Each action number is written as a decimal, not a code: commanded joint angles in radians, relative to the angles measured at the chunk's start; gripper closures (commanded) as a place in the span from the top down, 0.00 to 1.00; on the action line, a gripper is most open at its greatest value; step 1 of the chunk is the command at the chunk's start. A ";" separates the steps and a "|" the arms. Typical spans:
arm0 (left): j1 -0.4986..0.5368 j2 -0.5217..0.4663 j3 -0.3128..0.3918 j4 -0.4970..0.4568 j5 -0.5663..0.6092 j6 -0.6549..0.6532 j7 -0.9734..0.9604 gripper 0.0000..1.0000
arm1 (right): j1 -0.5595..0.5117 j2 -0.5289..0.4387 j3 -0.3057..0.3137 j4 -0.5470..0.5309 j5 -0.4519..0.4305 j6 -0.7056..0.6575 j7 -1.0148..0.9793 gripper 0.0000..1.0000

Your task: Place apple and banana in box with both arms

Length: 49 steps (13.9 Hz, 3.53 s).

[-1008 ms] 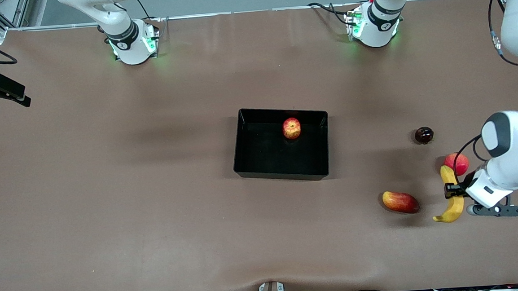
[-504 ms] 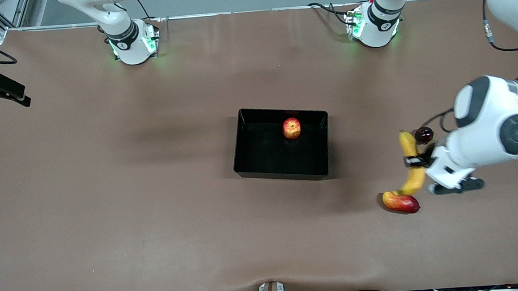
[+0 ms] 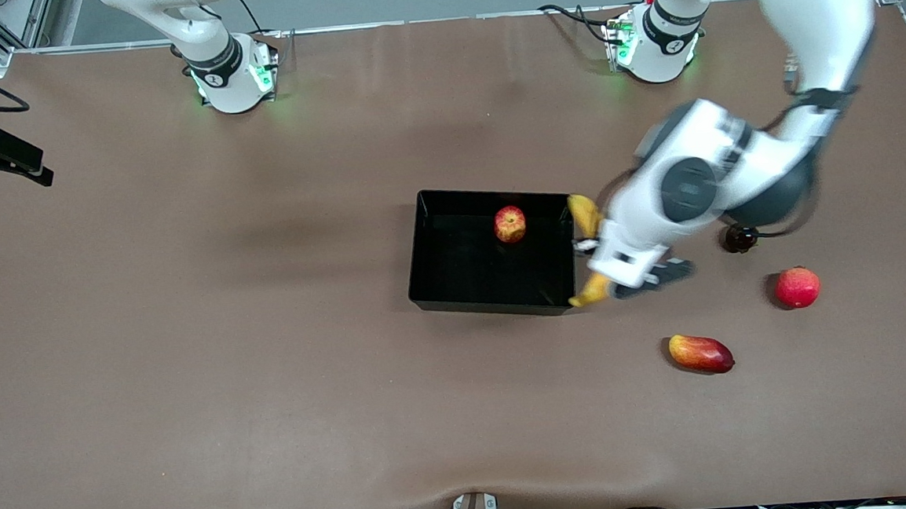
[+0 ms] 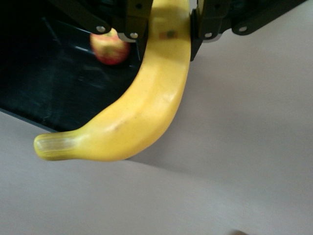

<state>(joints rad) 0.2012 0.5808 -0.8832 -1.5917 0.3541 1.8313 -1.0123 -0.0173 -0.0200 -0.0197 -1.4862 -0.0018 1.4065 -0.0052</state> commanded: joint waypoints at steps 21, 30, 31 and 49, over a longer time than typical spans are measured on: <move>-0.522 0.286 0.267 0.049 0.276 0.381 -0.477 0.36 | -0.021 -0.014 0.015 -0.006 -0.003 -0.006 -0.012 1.00; -0.334 0.035 0.224 0.075 0.186 0.177 -0.225 1.00 | -0.023 -0.014 0.015 -0.006 -0.003 -0.006 -0.012 1.00; -0.266 -0.010 0.199 0.073 0.137 0.160 -0.138 1.00 | -0.023 -0.014 0.015 -0.006 -0.003 -0.006 -0.012 1.00; 0.254 -0.388 0.124 0.113 -0.075 -0.162 0.568 1.00 | -0.018 -0.014 0.017 -0.002 -0.004 -0.004 -0.013 1.00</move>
<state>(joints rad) 0.4332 0.2201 -0.7522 -1.4845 0.3210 1.7125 -0.5115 -0.0176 -0.0201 -0.0183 -1.4854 -0.0018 1.4051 -0.0061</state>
